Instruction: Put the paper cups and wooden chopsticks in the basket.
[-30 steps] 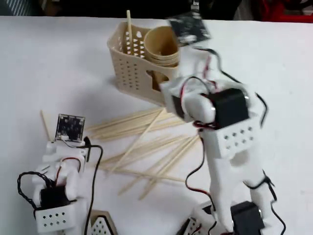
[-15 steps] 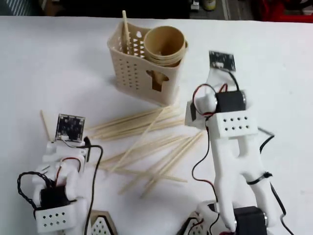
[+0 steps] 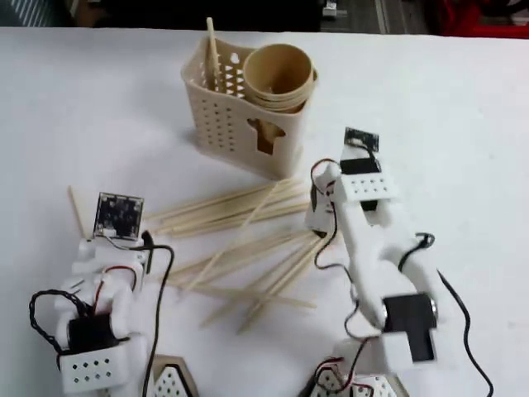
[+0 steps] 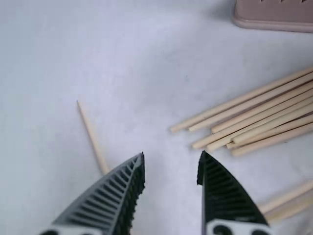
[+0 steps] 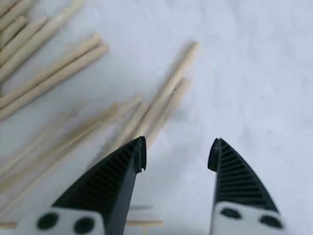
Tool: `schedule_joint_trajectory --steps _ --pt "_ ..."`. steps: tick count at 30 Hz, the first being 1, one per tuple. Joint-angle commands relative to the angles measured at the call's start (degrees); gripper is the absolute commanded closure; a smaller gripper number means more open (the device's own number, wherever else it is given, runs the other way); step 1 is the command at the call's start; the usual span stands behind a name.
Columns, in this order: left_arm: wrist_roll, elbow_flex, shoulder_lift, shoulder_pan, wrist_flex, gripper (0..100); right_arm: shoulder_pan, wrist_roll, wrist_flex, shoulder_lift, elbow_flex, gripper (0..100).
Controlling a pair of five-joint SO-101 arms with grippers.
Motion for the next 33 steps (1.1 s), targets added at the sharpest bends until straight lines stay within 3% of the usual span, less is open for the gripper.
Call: schedule_joint_trajectory --steps 1,10,15,24,28,33 --pt "-0.3 -0.4 -0.6 -0.5 -0.9 81 0.8 -0.4 -2.8 3.6 -3.3 77.9" --pt "-0.3 -0.4 -0.6 -0.5 -0.9 81 2.7 -0.6 -11.5 9.1 -3.3 78.3" --pt "-0.3 -0.4 -0.6 -0.5 -0.9 81 4.7 -1.5 -14.7 11.6 -3.3 87.2" --pt "-0.3 -0.4 -0.6 -0.5 -0.9 81 5.0 -1.7 -12.8 13.7 -3.3 90.2" --pt "-0.3 -0.4 -0.6 -0.5 -0.9 81 5.2 -1.2 -12.7 13.7 -3.3 98.8" --pt "-0.3 -0.4 -0.6 -0.5 -0.9 81 5.2 -1.1 -12.4 13.7 -4.7 98.1"
